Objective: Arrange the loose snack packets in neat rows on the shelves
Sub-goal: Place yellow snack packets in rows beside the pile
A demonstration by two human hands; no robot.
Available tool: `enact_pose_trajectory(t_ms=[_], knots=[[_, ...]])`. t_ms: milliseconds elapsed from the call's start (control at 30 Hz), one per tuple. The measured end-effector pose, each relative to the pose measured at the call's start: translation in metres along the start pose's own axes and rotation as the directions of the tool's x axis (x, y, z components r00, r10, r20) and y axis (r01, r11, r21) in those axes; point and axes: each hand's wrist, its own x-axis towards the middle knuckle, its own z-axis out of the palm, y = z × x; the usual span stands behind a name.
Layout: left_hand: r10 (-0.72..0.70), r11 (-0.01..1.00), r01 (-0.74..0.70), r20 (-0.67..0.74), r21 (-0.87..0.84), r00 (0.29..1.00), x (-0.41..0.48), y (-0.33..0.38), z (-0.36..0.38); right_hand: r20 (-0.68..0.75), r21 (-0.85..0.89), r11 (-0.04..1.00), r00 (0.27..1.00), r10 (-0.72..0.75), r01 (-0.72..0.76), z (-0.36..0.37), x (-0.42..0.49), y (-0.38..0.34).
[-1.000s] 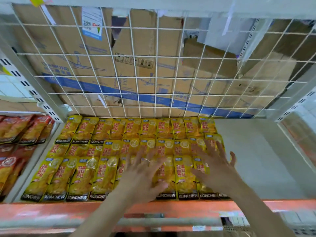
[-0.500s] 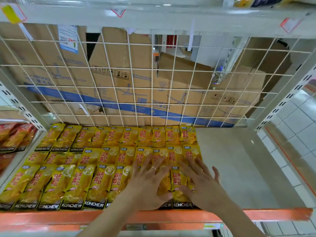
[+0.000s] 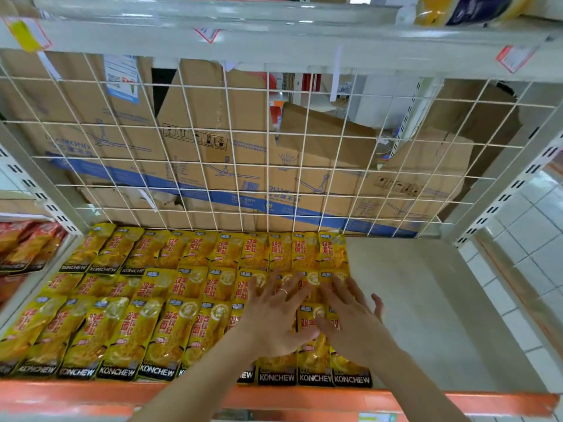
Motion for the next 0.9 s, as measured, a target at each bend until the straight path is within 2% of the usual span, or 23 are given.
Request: enact_pose_trajectory(t_ms=[167, 367, 467, 733, 833, 900], knots=[[-0.123, 0.992, 0.122, -0.118, -0.012, 0.985, 0.015, -0.02, -0.009, -0.074, 0.005, 1.0, 0.997, -0.008, 0.009, -0.014, 0.012, -0.001], [-0.158, 0.986, 0.16, -0.053, 0.05, 0.986, 0.036, -0.036, -0.015, -0.042, 0.013, 1.0, 0.999, -0.007, 0.007, -0.023, 0.045, -0.01], [-0.153, 0.988, 0.154, -0.041, 0.014, 0.987, 0.039, -0.037, -0.015, 0.006, 0.005, 1.0, 1.0, -0.005, 0.005, -0.021, 0.051, -0.011], [-0.166, 0.985, 0.165, -0.008, -0.053, 0.986, 0.036, -0.038, -0.02, -0.013, -0.018, 1.0, 1.0, -0.018, 0.017, -0.018, 0.049, -0.01], [-0.2, 0.977, 0.194, -0.058, -0.088, 0.978, 0.029, -0.041, -0.025, -0.06, 0.015, 0.999, 0.998, -0.035, 0.035, -0.028, 0.043, -0.014], [-0.206, 0.977, 0.196, -0.144, -0.08, 0.968, 0.017, -0.04, -0.029, -0.085, 0.023, 0.999, 0.995, -0.047, 0.049, -0.034, 0.036, -0.021]])
